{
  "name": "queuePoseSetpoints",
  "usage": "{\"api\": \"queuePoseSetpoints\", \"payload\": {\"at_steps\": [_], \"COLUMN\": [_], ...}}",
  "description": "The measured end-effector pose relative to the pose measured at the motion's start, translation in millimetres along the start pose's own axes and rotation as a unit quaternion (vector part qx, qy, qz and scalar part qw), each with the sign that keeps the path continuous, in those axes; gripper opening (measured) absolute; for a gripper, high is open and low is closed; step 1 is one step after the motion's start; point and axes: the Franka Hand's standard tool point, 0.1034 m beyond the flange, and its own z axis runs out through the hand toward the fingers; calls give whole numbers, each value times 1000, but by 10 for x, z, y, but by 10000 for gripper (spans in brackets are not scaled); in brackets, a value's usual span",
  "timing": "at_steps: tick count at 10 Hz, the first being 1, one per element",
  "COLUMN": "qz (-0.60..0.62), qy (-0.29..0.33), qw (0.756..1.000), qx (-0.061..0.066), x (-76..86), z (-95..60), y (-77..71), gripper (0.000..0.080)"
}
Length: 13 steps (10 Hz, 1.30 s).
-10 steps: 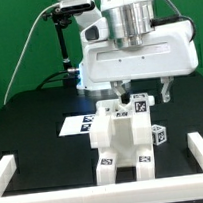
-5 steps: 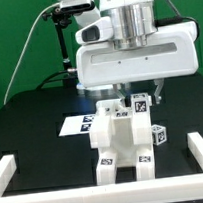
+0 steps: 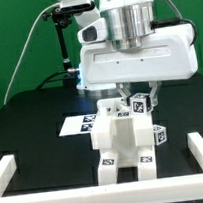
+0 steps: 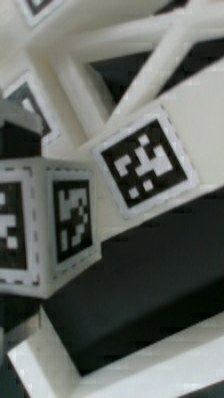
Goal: Assemble chair
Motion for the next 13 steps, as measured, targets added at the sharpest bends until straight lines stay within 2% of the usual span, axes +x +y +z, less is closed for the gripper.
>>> {"api": "queuePoseSetpoints", "payload": {"at_steps": [2,5,8,12,13], "qz": [110,181,279,436,486], "qy": [-8,-9,-12,-17,-18], "qw": [994,984,960,900,874], "qx": [-5,-1,1,5,12], "x": [-18,-25,-38,-19,-9], "z": [-4,0,3,9,9], "y": [-17,-36,-50,-69,-88], "gripper": [282,284,284,284,284]}}
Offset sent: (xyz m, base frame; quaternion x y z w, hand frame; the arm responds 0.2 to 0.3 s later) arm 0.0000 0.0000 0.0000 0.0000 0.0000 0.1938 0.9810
